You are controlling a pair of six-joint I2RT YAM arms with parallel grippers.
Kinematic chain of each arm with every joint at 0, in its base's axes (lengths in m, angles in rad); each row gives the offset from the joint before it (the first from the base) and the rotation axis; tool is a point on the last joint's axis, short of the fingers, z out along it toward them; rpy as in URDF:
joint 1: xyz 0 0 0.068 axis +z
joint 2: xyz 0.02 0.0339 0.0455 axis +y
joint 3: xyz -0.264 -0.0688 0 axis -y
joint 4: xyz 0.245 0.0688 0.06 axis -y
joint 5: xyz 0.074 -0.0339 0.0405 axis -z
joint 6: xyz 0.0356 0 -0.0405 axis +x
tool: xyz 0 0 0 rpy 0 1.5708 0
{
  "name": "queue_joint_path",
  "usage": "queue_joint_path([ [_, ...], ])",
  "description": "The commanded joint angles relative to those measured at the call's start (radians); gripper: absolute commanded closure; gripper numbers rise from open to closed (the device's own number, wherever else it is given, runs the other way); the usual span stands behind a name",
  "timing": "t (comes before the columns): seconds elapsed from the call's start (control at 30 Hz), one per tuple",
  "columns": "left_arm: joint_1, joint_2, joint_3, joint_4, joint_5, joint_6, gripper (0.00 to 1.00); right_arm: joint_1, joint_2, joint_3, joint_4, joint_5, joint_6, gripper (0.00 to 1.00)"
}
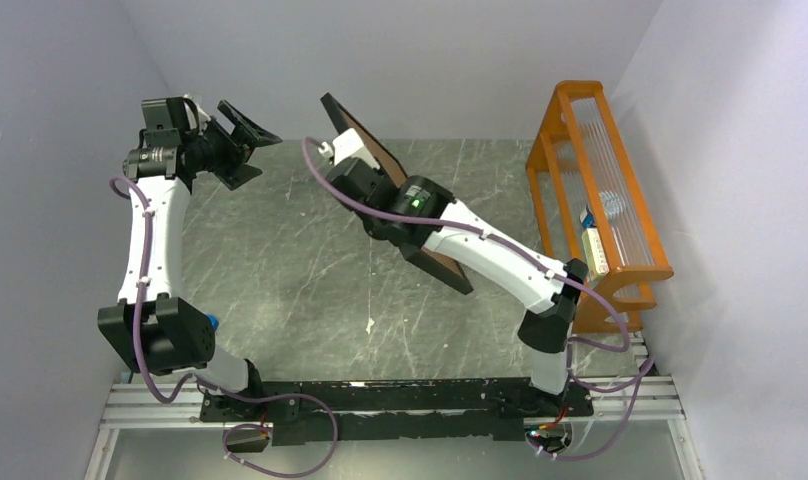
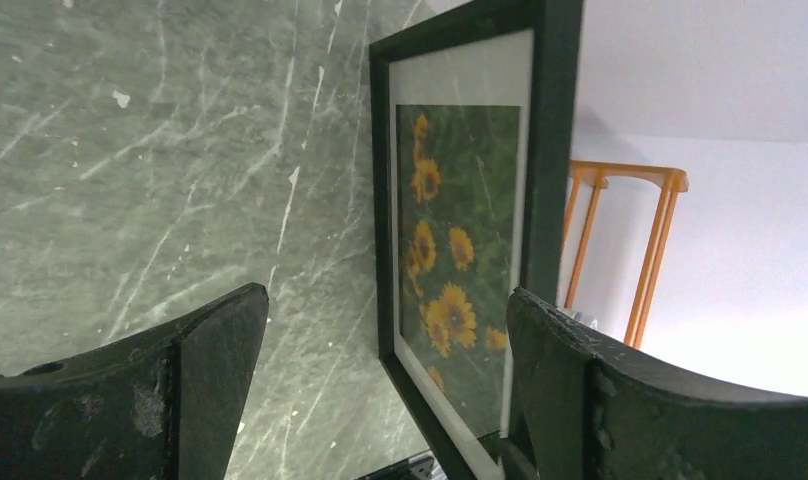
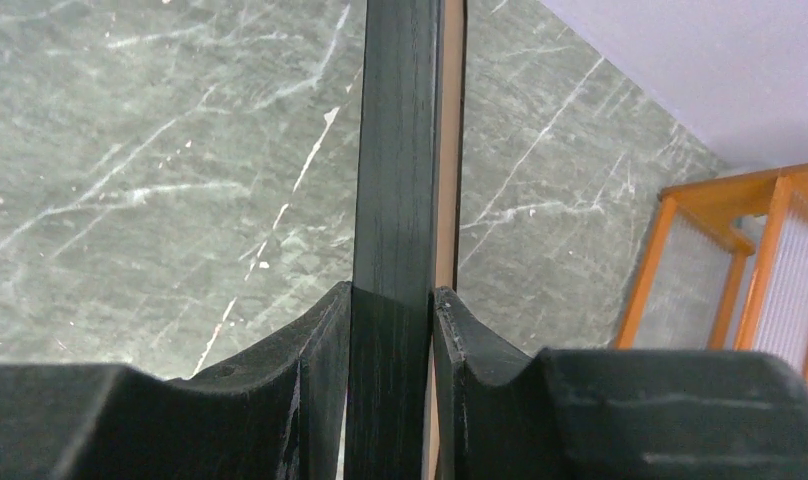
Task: Put the photo into the frame
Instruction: Turn over the photo frame at the center of the board.
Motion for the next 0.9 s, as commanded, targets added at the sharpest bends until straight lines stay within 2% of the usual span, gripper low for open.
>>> queue_joint_path([
  [0.0,0.01,0.003,-0.026,0.026,-0.022,0.032,0.06,-0.037,-0.092,0.107,0.102,-0.089,0.021,1.0],
  [0.37,0.011,0.058,-0.198,0.114,0.036,0.047,0.06,-0.149,-0.166,0.111,0.139,-0.294,0.158,1.0],
  [0.87,0.01,0.167,-0.19,0.107,-0.007,0.116,0.06,-0.298,-0.39,-0.204,0.319,-0.572,0.278,1.0],
])
